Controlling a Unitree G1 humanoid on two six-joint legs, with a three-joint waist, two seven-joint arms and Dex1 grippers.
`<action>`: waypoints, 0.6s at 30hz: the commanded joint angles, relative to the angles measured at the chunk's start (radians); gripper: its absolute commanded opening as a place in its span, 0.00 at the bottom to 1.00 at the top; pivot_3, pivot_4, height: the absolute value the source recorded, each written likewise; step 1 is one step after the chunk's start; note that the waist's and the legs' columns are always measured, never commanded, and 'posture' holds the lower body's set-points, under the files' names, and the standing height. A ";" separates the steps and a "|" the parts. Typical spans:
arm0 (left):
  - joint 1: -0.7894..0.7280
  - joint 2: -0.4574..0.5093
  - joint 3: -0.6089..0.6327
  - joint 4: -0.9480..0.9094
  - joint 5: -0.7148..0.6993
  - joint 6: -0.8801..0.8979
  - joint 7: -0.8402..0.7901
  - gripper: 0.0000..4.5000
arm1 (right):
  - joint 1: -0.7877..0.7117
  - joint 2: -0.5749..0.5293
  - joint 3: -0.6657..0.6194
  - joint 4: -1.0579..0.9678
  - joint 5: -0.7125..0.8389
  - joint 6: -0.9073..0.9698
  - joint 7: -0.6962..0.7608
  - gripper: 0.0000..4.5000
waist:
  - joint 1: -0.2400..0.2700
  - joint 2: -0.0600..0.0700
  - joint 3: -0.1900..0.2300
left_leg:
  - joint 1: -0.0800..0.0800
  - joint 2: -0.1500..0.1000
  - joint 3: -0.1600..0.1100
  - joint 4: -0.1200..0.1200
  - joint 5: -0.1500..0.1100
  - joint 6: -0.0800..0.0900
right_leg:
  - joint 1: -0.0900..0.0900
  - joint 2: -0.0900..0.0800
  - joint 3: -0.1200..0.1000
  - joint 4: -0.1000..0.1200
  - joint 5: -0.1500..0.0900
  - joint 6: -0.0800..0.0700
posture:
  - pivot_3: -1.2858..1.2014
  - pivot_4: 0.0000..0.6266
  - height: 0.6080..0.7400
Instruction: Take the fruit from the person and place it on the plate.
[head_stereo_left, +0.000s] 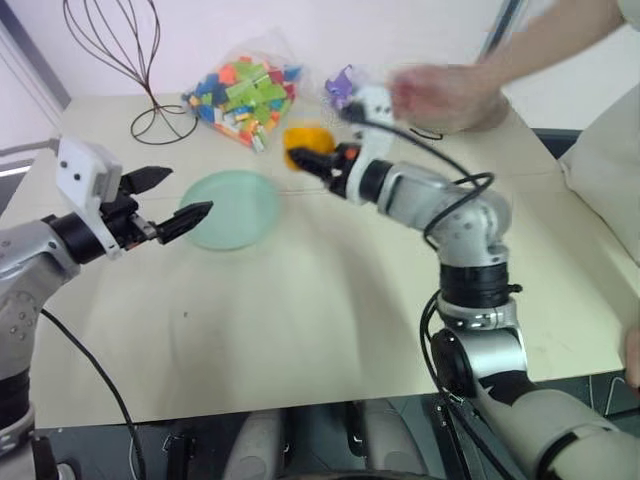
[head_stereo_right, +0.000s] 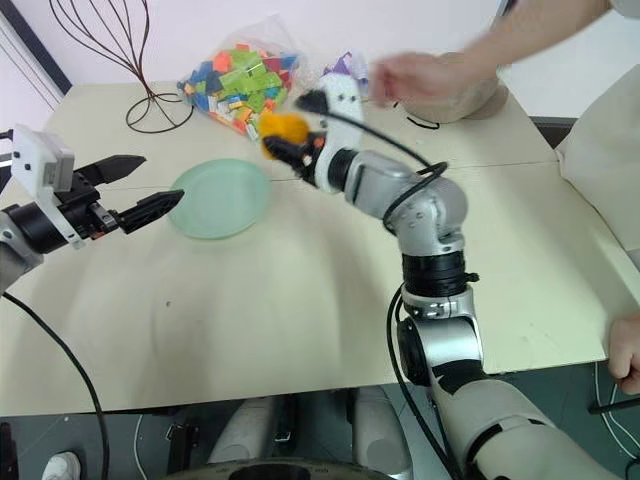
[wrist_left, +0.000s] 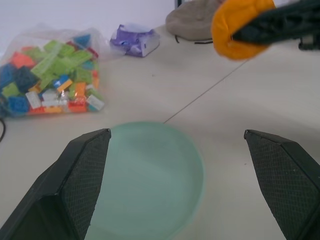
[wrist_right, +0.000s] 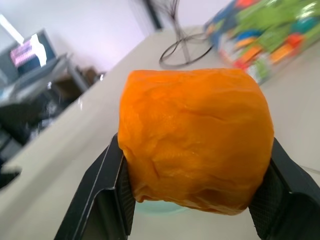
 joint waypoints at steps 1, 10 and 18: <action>0.014 0.032 0.046 -0.009 0.012 0.004 0.004 1.00 | -0.021 0.027 0.088 0.036 -0.103 -0.147 0.077 0.49 | -0.003 0.000 0.000 | 0.000 0.000 0.000 0.000 0.000 0.000 | 0.000 0.000 0.000 0.000 0.000 0.000 | 0.52 0.24 1.00; 0.113 0.076 0.143 -0.055 -0.044 0.089 -0.030 1.00 | -0.083 0.163 0.207 0.412 -0.354 -0.557 0.203 0.49 | -0.008 0.000 0.000 | 0.000 0.000 0.000 -0.001 0.000 -0.001 | -0.001 -0.001 0.000 0.000 0.000 0.000 | 0.52 0.24 1.00; 0.194 0.105 0.222 -0.095 -0.062 0.144 -0.044 1.00 | -0.158 0.262 0.158 0.741 -0.440 -0.809 0.255 0.49 | -0.009 0.000 0.000 | 0.000 0.000 -0.001 -0.002 0.000 -0.002 | -0.001 -0.002 0.000 -0.001 0.000 -0.001 | 0.52 0.24 1.00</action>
